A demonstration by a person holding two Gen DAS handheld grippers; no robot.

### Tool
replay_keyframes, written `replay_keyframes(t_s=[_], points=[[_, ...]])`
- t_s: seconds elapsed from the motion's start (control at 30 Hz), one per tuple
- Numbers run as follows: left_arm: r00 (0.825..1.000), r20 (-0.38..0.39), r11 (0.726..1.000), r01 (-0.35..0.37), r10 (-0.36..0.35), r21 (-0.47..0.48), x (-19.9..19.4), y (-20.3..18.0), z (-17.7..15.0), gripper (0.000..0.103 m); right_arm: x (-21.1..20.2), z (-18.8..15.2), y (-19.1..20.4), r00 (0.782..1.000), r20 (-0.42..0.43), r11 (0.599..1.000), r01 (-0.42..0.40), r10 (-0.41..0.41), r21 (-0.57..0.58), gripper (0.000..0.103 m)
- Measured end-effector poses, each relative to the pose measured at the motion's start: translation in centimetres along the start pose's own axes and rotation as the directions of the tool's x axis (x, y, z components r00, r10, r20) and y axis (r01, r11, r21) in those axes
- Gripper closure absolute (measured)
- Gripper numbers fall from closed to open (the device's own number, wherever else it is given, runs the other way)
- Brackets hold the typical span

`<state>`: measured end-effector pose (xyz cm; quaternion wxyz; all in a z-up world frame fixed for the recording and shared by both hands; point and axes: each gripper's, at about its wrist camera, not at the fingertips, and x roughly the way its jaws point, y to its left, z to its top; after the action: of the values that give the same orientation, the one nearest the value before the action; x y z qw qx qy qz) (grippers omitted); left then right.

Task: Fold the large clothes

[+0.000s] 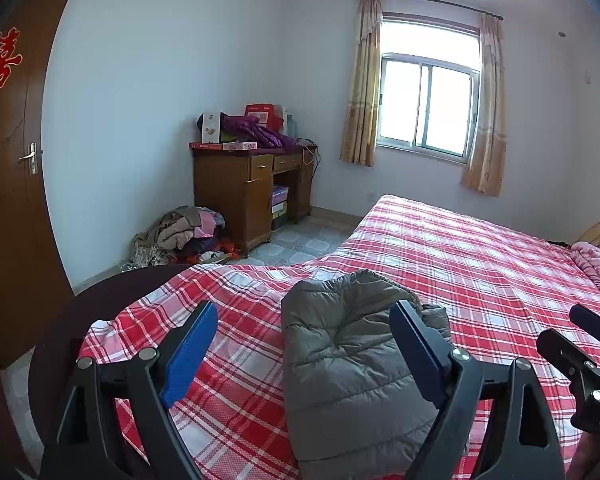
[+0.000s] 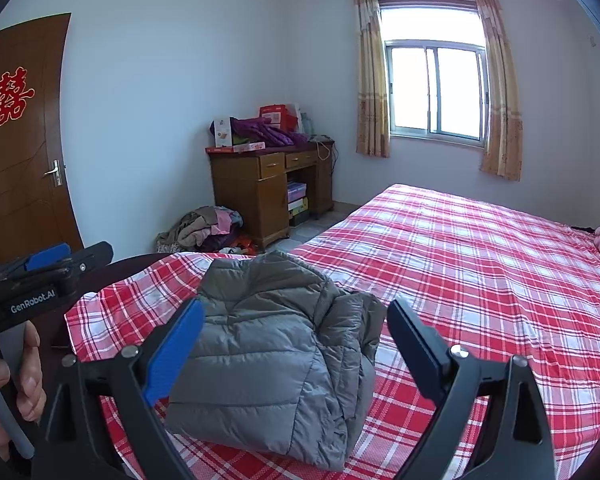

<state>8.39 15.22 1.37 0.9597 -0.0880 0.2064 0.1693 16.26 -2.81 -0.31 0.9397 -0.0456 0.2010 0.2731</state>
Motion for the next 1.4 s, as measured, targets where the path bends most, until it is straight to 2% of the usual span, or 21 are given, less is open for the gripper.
replay_keyframes(t_s=[1.4], points=[[1.000,-0.018,1.000,-0.013,0.014,0.024,0.40,-0.56,-0.22,0.015,-0.72,0.15,0.05,1.000,0.017,1.000,-0.012,0.011,0.022,0.007]])
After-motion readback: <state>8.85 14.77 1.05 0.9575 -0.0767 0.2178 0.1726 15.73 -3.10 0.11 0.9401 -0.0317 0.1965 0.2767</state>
